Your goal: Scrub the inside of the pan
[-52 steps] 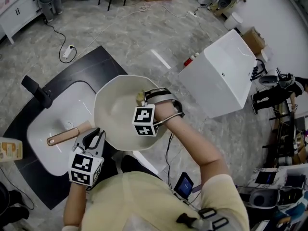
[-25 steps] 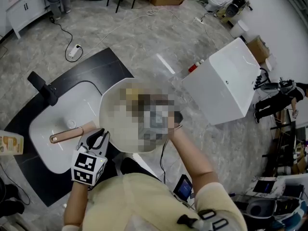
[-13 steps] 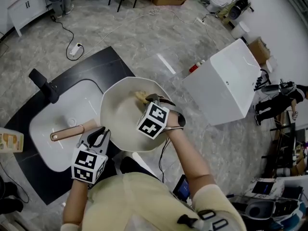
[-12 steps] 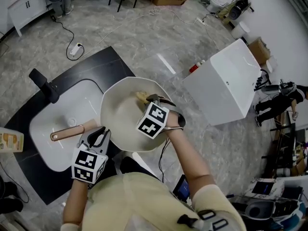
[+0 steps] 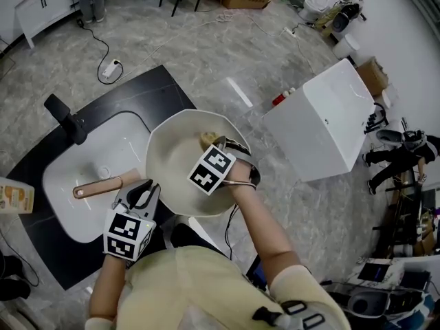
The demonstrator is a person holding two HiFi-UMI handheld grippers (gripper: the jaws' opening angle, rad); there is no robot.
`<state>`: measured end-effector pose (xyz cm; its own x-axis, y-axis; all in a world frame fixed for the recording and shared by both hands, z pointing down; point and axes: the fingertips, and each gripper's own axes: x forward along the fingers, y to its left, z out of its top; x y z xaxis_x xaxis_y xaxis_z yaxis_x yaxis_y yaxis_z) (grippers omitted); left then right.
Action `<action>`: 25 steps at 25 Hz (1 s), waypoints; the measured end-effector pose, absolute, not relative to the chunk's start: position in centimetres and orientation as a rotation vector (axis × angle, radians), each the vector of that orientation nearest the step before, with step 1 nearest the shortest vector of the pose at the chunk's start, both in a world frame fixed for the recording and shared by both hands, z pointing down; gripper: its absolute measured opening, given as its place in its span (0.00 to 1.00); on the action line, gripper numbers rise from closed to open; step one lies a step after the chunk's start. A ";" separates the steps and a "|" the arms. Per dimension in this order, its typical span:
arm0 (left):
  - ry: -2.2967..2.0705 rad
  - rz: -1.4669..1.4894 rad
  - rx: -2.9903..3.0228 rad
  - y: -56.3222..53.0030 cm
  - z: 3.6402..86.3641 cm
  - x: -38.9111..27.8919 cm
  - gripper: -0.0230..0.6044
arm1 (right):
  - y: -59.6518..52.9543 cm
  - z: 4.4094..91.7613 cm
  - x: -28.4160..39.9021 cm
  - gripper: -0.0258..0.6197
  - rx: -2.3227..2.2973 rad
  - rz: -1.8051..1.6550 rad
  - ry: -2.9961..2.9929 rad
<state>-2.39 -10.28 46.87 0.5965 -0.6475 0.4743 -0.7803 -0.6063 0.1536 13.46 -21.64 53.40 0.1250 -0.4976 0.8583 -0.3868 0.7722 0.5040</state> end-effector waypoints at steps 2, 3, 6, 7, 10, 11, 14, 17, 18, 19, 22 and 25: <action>-1.156 0.533 2.482 -10.3 46.8 -2.3 0.11 | -21.6 53.9 13.1 0.13 0.756 -0.071 -1.490; -1.156 0.533 2.482 -10.2 46.8 -2.3 0.11 | -21.6 54.1 12.9 0.13 0.753 -0.060 -1.497; -1.153 0.537 2.487 -10.2 46.9 -2.3 0.11 | -21.6 54.8 11.8 0.13 0.730 -0.047 -1.527; -1.153 0.537 2.488 -10.3 46.9 -2.3 0.11 | -21.7 55.0 11.3 0.13 0.719 -0.052 -1.540; -1.154 0.537 2.487 -10.2 46.8 -2.3 0.11 | -21.8 55.0 10.1 0.13 0.677 -0.084 -1.579; -1.155 0.536 2.488 -10.2 46.8 -2.3 0.11 | -21.7 55.0 9.6 0.13 0.661 -0.095 -1.592; -1.159 0.535 2.487 -10.2 46.9 -2.4 0.11 | -21.4 55.2 8.6 0.13 0.618 -0.105 -1.623; -1.162 0.531 2.484 -10.3 46.8 -2.3 0.11 | -20.9 55.3 7.7 0.13 0.580 -0.107 -1.650; -1.164 0.530 2.484 -10.3 46.7 -2.3 0.11 | -20.6 55.2 7.4 0.13 0.562 -0.118 -1.661; -1.165 0.528 2.484 -10.2 46.6 -2.2 0.11 | -20.4 55.2 7.0 0.13 0.540 -0.134 -1.675; -1.167 0.527 2.486 -10.2 46.6 -2.3 0.11 | -19.2 55.2 5.5 0.13 0.446 -0.186 -1.725; -1.167 0.527 2.488 -10.2 46.8 -2.4 0.11 | -18.0 55.3 4.4 0.13 0.364 -0.226 -1.755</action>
<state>-2.36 -10.25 46.80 0.5932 -0.6569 0.4654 -0.7835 -0.6039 0.1464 4.42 -17.96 55.32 -0.1835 -0.3633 0.9134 -0.1195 0.9306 0.3461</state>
